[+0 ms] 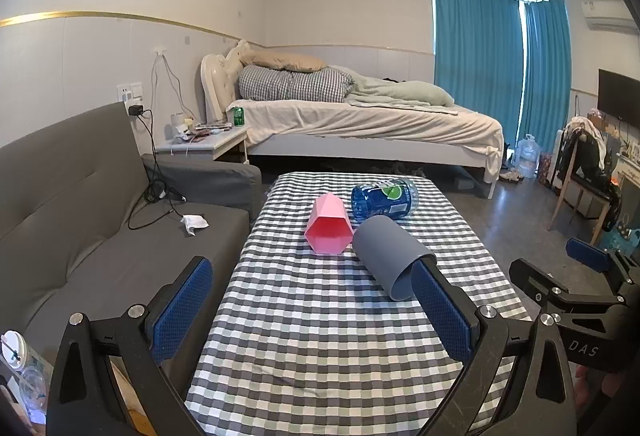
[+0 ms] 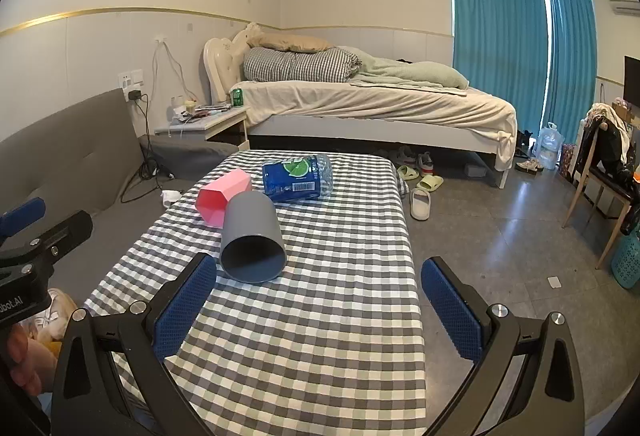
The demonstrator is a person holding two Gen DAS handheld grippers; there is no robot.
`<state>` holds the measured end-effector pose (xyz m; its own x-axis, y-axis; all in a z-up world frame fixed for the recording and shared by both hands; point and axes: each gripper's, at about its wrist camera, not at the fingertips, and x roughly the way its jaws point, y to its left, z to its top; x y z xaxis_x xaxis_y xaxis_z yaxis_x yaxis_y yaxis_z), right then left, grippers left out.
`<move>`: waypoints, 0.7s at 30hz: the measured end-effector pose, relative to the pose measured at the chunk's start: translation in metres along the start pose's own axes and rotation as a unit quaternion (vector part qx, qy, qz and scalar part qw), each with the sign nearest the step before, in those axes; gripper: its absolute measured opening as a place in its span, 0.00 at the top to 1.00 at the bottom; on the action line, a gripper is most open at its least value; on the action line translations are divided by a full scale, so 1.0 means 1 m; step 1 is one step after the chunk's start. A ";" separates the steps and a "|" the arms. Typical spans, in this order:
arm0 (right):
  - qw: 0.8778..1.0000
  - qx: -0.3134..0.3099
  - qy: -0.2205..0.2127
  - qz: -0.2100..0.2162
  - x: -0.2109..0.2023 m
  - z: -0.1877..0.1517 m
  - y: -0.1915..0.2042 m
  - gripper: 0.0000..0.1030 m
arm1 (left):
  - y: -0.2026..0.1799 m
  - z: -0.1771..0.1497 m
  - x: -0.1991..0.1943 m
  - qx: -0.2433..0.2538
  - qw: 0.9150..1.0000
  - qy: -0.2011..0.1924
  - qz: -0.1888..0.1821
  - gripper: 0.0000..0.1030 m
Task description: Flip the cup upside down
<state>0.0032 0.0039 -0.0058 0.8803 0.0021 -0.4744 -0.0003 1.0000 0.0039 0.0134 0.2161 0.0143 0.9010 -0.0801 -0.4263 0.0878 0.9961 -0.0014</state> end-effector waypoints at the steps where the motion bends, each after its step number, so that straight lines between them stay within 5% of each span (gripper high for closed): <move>1: 1.000 -0.001 -0.001 -0.001 0.000 0.000 0.002 0.00 | -0.001 0.000 0.000 0.001 1.000 0.000 0.000 0.00; 21: 1.000 0.000 0.002 0.002 -0.001 0.001 0.000 0.00 | -0.001 -0.001 0.000 0.003 1.000 0.001 0.001 0.00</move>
<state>0.0029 0.0037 -0.0042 0.8786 0.0062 -0.4775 -0.0042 1.0000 0.0052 0.0128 0.2155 0.0133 0.9005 -0.0780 -0.4278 0.0888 0.9960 0.0054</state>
